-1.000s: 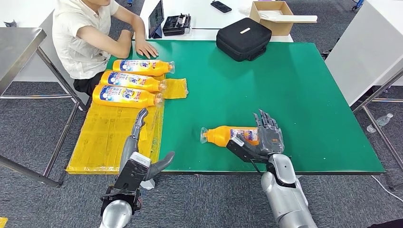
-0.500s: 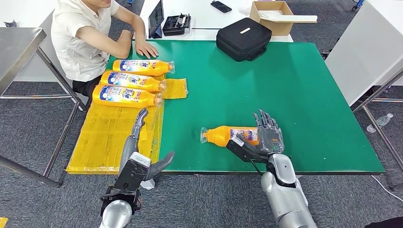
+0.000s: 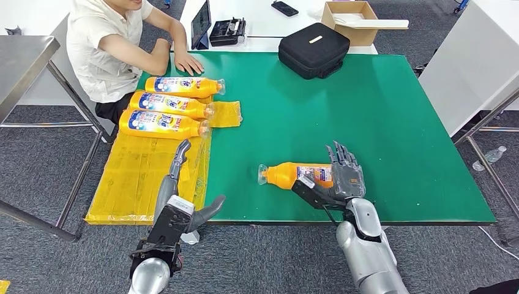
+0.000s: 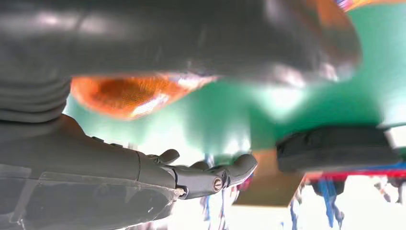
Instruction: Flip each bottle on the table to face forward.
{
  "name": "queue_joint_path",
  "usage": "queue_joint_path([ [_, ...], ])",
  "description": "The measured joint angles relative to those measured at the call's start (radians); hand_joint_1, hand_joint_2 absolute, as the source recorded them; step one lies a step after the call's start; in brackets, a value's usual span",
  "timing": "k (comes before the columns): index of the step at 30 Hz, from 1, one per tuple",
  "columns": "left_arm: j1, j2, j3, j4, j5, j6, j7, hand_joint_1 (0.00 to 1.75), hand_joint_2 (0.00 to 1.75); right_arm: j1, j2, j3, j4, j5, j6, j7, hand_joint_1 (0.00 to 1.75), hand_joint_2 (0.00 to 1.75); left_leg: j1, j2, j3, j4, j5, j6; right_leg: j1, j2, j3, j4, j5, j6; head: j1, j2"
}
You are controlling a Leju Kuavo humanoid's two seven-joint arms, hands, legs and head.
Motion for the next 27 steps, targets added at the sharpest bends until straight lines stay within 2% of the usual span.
queue_joint_path([
  [2,0.011,0.001,0.023,0.005,0.028,0.014,0.050,0.00,1.75,0.086,0.087,0.007,-0.191,-0.258,0.125,-0.052,0.00,1.75,0.001,0.001,0.000,0.000,-0.001,-0.002,0.001,0.001,-0.002,0.001,0.000,0.000,-0.001,0.000],
  [3,0.015,0.000,0.037,0.010,0.033,0.018,0.060,0.00,1.75,0.122,0.128,0.019,-0.279,-0.404,0.158,-0.054,0.00,1.75,0.002,0.002,0.000,0.000,-0.002,-0.003,0.002,0.001,-0.003,0.001,-0.001,-0.001,-0.003,0.000],
  [5,0.019,-0.002,0.054,0.020,0.027,0.022,0.058,0.00,1.75,0.161,0.178,0.045,-0.400,-0.630,0.164,-0.038,0.00,1.75,0.003,0.001,0.000,0.000,-0.002,-0.004,0.003,0.000,-0.004,0.001,-0.003,-0.003,-0.004,0.000],
  [6,0.020,-0.002,0.060,0.024,0.023,0.023,0.057,0.00,1.75,0.171,0.190,0.050,-0.443,-0.678,0.159,-0.038,0.00,1.75,0.004,0.000,0.000,0.000,-0.002,-0.004,0.003,-0.001,-0.003,0.001,-0.003,-0.004,-0.003,0.000],
  [12,0.019,-0.005,0.080,0.047,0.009,0.009,0.069,0.00,1.75,0.194,0.239,0.047,-0.563,-0.625,0.143,-0.081,0.00,1.75,0.002,0.002,0.001,0.000,-0.002,-0.003,0.002,0.000,-0.002,0.001,-0.003,-0.005,-0.003,0.000],
  [27,-0.007,-0.006,0.078,0.113,0.014,-0.008,0.053,0.00,1.75,0.183,0.279,0.026,-0.605,-0.633,0.166,-0.084,0.00,1.75,0.002,0.002,0.001,0.000,-0.002,-0.003,0.002,0.000,-0.002,0.001,-0.003,-0.005,-0.003,0.000],
])
